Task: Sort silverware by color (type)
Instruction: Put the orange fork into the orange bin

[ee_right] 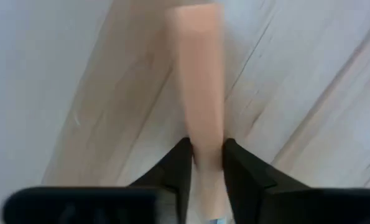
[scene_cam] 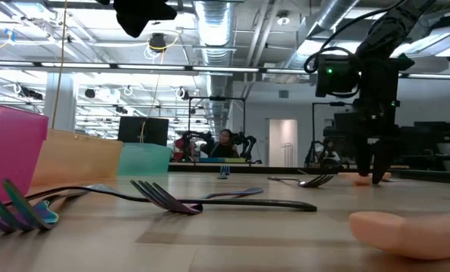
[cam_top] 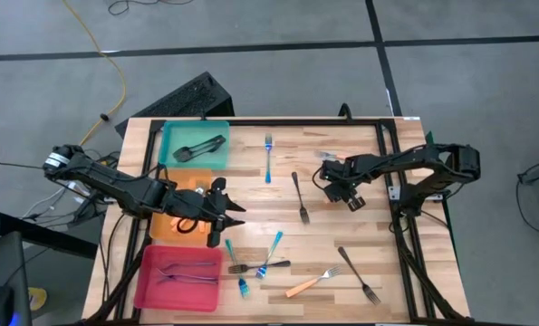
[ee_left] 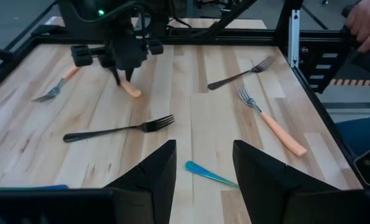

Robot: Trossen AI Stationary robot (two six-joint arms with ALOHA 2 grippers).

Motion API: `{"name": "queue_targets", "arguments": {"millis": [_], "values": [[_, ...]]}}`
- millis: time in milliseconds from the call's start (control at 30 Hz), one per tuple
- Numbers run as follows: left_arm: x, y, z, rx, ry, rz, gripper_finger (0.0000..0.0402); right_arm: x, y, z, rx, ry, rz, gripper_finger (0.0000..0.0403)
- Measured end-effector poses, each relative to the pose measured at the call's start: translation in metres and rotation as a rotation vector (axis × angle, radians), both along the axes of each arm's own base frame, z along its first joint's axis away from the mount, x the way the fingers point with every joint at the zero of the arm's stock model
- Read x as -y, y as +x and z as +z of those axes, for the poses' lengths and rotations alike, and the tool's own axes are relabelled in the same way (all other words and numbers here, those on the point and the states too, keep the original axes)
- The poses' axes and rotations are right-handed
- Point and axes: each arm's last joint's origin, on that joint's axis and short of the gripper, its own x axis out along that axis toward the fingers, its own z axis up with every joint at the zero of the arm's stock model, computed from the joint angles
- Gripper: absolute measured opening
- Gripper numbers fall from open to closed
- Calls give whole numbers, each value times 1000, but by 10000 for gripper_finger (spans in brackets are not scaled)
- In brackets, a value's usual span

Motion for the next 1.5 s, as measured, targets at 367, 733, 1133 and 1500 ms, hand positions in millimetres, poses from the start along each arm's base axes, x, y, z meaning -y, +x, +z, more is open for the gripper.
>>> {"name": "queue_targets", "arguments": {"millis": [367,733,1133,1500], "values": [[0,0,0,5,8,14,142,0,10,8,118,20,-203,73],[-8,10,8,180,89,46,142,-2,42,120,1042,203,-312,73],[-42,22,-9,458,73,87,142,-42,65,165,1537,438,-137,73],[-41,42,-24,496,63,69,142,-57,95,145,1641,532,-92,73]]}}
